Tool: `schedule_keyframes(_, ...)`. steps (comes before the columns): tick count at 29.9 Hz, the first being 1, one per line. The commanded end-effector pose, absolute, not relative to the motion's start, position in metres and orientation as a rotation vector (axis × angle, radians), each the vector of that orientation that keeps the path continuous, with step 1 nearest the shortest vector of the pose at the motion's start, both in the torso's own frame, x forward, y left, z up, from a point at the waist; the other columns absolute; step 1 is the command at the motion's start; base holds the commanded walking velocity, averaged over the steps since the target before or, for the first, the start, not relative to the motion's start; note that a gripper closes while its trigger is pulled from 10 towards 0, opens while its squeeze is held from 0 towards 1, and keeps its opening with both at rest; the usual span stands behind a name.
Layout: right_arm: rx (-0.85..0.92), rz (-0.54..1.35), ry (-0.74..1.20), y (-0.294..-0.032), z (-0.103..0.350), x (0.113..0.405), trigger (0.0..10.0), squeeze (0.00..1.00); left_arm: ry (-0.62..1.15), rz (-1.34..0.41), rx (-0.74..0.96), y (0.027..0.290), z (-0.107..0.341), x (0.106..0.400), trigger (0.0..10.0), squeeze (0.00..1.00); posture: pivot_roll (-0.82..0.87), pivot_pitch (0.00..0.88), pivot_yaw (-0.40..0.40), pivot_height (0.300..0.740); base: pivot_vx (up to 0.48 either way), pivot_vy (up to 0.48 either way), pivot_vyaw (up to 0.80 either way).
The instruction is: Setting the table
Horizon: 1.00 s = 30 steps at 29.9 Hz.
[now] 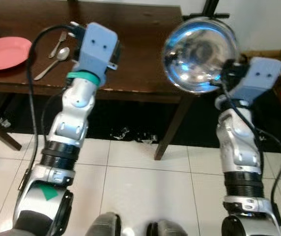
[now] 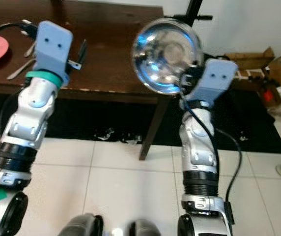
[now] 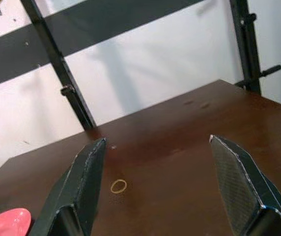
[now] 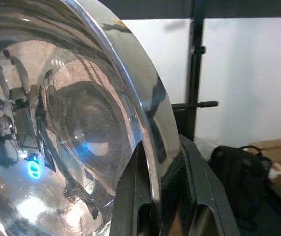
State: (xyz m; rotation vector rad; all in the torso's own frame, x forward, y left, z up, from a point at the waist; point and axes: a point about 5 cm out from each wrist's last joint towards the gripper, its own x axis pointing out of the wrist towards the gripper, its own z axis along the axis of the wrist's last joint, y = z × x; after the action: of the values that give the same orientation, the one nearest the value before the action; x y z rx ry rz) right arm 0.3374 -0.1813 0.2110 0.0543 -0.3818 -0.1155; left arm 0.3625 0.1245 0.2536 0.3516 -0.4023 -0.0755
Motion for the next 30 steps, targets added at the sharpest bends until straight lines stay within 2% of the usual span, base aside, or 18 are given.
schedule_keyframes(1,0.054,-0.134,-0.403,-0.187,0.2132,0.3357,10.0,0.0,-0.399,-0.085,0.351,0.1201,0.2502,0.3628,10.0,0.0,0.07,0.0,0.021,0.74,0.48,0.0,0.0)
schedule_keyframes(30,0.056,-0.127,-0.403,-0.1846,0.2125,0.3355,10.0,0.0,-0.404,-0.096,0.341,0.1167,0.2506,0.3632,10.0,0.0,0.06,0.0,0.024,0.74,0.48,0.0,0.0)
